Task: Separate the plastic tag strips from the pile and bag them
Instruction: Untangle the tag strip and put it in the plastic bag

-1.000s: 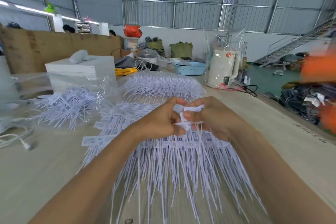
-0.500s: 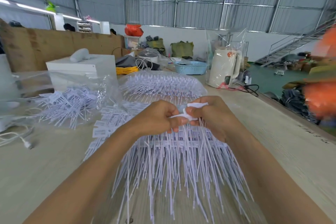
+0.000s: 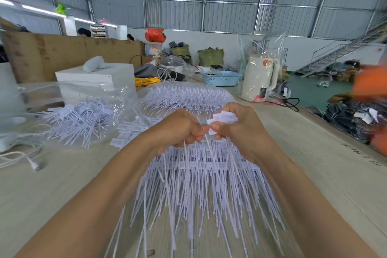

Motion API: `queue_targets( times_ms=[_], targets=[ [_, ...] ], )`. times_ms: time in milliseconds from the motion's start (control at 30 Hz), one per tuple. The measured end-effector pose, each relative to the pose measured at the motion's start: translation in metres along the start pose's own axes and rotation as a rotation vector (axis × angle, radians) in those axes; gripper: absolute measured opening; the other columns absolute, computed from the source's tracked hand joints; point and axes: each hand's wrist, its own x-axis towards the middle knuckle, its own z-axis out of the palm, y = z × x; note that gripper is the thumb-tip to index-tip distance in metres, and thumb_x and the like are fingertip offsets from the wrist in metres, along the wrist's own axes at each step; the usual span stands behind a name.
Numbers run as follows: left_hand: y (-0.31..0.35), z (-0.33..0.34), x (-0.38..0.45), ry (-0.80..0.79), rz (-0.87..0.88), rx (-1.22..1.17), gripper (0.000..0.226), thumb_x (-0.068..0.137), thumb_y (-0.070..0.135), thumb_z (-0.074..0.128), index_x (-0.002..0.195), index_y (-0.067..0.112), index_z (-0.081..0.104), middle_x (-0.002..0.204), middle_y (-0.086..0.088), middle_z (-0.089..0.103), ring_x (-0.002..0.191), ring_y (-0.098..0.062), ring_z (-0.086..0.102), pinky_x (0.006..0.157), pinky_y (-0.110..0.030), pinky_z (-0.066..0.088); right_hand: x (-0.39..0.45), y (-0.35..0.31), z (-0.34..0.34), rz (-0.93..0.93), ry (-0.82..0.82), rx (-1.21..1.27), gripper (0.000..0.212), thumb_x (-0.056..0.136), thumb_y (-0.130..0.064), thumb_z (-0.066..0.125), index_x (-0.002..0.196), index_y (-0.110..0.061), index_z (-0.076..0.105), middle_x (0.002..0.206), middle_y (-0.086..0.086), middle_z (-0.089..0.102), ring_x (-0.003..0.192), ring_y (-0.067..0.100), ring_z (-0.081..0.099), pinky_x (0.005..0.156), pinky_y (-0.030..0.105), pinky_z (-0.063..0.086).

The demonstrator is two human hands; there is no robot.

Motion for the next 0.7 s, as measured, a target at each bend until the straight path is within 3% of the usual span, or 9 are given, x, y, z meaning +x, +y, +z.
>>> queue_targets(
  times_ms=[167,267,367,433,533,700],
  targets=[
    [-0.002,-0.008,-0.004,-0.093,-0.125,-0.111,0.041,0.086,0.017,0.061,0.047,0.013,0.049,0.034,0.007,0.032,0.029,-0.005,0.020,0.038,-0.012,0.010,-0.001,0.002,0.008,-0.020,-0.014,-0.027,0.026,0.079,0.014,0.063,0.069,-0.005,0.049,0.071,0.012,0.054,0.046,0.004,0.055,0.045,0.017,0.047],
    [-0.002,-0.019,-0.014,-0.253,-0.148,-0.194,0.032,0.071,0.025,0.062,0.042,0.018,0.051,0.034,0.008,0.030,0.028,-0.005,0.021,0.035,-0.013,0.012,0.001,0.005,-0.007,0.018,0.114,-0.150,0.014,0.080,0.009,0.064,0.078,-0.002,0.056,0.077,0.013,0.057,0.054,0.012,0.054,0.047,0.018,0.047],
    [-0.005,-0.029,-0.015,-0.115,-0.133,-0.054,0.035,0.082,0.025,0.062,0.050,0.014,0.054,0.037,0.007,0.034,0.032,-0.006,0.023,0.035,-0.014,0.014,0.007,0.003,-0.028,0.099,0.237,0.098,0.018,0.080,0.011,0.063,0.075,-0.004,0.055,0.077,0.011,0.057,0.063,0.018,0.057,0.055,0.022,0.054],
    [-0.005,-0.028,-0.013,-0.042,-0.072,0.071,0.032,0.091,0.023,0.058,0.061,0.011,0.057,0.040,0.007,0.041,0.036,-0.006,0.030,0.037,-0.015,0.021,0.009,-0.001,-0.029,0.139,0.195,0.198,0.020,0.080,0.011,0.062,0.075,-0.006,0.054,0.078,0.009,0.057,0.065,0.019,0.059,0.055,0.021,0.055],
    [0.003,-0.021,-0.012,-0.096,-0.016,0.149,0.014,0.089,0.002,0.057,0.079,0.007,0.065,0.055,0.002,0.054,0.047,-0.009,0.041,0.047,-0.020,0.030,0.012,-0.010,-0.026,0.148,0.065,0.175,0.012,0.080,0.009,0.064,0.084,-0.001,0.060,0.086,0.013,0.060,0.068,0.018,0.061,0.055,0.019,0.054],
    [0.018,-0.012,-0.009,-0.203,0.043,0.404,0.023,0.090,0.001,0.052,0.101,0.021,0.058,0.080,0.006,0.052,0.062,-0.009,0.049,0.054,-0.016,0.040,0.012,-0.029,-0.022,0.098,-0.170,0.025,0.010,0.078,0.012,0.064,0.087,0.008,0.062,0.078,0.013,0.065,0.067,0.015,0.064,0.061,0.020,0.056]
  ],
)
